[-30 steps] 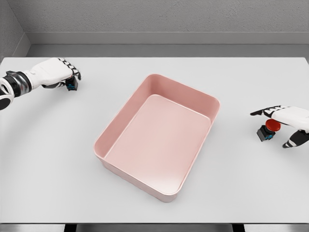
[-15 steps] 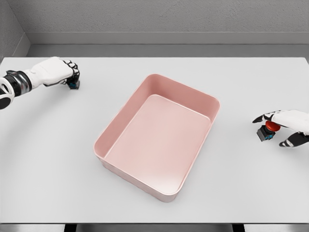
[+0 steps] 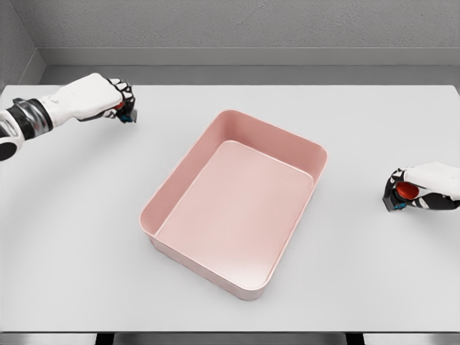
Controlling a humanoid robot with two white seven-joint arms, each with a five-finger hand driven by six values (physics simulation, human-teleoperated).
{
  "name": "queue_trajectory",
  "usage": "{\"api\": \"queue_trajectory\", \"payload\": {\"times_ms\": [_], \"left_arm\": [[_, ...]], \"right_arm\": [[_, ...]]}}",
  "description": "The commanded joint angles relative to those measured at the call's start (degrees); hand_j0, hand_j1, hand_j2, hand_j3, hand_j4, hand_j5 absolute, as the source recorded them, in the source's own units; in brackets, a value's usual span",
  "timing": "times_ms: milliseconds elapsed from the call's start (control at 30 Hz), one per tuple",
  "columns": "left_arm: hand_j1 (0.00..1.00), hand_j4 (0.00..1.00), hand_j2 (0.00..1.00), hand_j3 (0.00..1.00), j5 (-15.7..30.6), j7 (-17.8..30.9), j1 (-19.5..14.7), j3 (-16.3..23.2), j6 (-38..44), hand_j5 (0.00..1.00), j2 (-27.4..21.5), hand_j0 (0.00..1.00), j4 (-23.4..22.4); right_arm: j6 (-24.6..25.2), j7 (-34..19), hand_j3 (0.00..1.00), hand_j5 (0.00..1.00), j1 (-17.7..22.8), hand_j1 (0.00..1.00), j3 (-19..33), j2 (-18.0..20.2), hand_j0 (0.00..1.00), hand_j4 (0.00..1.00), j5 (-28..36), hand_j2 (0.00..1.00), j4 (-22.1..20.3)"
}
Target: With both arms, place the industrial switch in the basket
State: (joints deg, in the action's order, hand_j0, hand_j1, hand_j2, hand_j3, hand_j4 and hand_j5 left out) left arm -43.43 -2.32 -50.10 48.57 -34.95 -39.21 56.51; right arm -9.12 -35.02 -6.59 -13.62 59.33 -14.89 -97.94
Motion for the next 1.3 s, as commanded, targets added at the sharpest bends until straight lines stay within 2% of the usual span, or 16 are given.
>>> {"api": "queue_trajectory", "payload": {"times_ms": [0,233,433,767,1067,1267], "left_arm": [[0.10,0.10,0.10,0.10,2.47,-0.14,0.09,-0.23,-0.05,0.10,-2.71,0.10,5.18],[0.10,0.10,0.10,0.10,5.20,-0.14,1.67,-0.31,-0.05,0.10,-6.05,0.10,13.00],[0.11,0.11,0.11,0.11,6.96,-0.14,3.60,-0.84,-0.05,0.11,-8.61,0.11,22.06],[0.12,0.12,0.12,0.12,6.78,-0.05,3.43,-1.02,-0.05,0.12,-6.23,0.12,28.13],[0.12,0.12,0.12,0.12,5.90,0.21,3.78,0.12,-0.05,0.12,-0.43,0.12,29.44],[0.12,0.12,0.12,0.12,3.35,0.21,3.87,2.32,-0.05,0.12,2.91,0.12,30.50]], "right_arm": [[0.07,0.02,0.48,0.48,-0.09,0.48,0.00,0.08,0.48,0.48,0.12,0.48,-0.59],[0.07,0.02,0.50,0.50,-1.23,0.50,0.00,0.08,0.50,0.50,0.12,0.50,-1.55],[-0.02,0.02,0.51,0.51,-2.90,0.51,0.00,0.08,0.51,0.51,0.12,0.51,-2.43],[-0.72,0.02,0.51,0.51,-4.48,0.51,0.09,0.17,0.51,0.51,0.21,0.51,-2.52],[-0.98,0.02,0.52,0.52,-7.56,0.52,0.09,0.17,0.52,0.52,0.30,0.52,-2.52],[-2.30,0.02,0.52,0.52,-9.84,0.52,0.00,-0.01,0.52,0.52,0.47,0.52,-2.52]]}}
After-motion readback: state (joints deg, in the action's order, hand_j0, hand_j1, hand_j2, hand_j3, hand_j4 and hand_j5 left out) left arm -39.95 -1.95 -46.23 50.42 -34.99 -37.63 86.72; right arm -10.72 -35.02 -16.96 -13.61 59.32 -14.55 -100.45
